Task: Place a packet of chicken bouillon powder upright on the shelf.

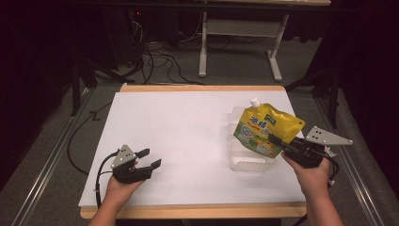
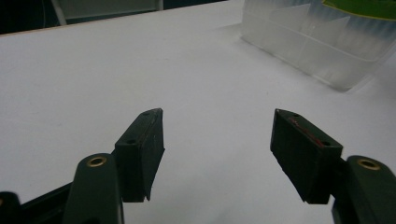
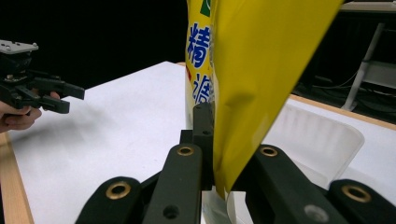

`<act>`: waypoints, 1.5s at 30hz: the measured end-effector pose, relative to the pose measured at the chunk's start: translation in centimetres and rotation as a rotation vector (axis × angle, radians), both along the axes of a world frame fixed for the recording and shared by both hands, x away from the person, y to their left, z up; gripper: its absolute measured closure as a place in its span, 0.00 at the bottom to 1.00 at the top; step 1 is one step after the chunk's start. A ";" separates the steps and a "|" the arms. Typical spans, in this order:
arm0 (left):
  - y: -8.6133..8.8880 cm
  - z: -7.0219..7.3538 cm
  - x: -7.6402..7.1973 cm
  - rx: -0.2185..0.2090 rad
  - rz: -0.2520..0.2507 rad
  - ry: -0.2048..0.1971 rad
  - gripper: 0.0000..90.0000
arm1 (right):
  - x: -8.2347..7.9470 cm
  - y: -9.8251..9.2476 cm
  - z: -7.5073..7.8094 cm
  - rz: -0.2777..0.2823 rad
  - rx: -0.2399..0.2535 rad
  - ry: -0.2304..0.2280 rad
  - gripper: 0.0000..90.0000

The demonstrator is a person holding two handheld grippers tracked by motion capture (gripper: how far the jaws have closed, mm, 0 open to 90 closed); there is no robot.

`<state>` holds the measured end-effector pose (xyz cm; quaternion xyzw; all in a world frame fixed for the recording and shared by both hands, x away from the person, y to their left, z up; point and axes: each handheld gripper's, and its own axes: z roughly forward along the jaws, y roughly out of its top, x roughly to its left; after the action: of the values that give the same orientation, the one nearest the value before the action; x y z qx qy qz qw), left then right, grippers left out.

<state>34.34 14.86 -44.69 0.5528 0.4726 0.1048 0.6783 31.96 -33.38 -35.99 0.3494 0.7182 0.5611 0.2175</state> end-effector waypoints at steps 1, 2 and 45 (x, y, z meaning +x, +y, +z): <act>0.0 0.0 0.0 0.000 0.000 0.001 0.39 | 0.0 0.0 0.0 0.001 0.000 0.003 0.96; 0.0 0.0 0.0 0.000 0.000 0.001 0.39 | 0.0 0.1 -0.1 0.001 0.000 0.005 0.96; -0.3 -0.1 -0.1 0.015 -0.031 0.007 0.39 | -0.1 1.7 -2.7 -0.061 -0.052 0.103 0.96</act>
<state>34.28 14.52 -44.84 0.5656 0.4656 0.0958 0.6739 31.83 -31.65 -38.74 0.3938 0.7319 0.5164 0.2062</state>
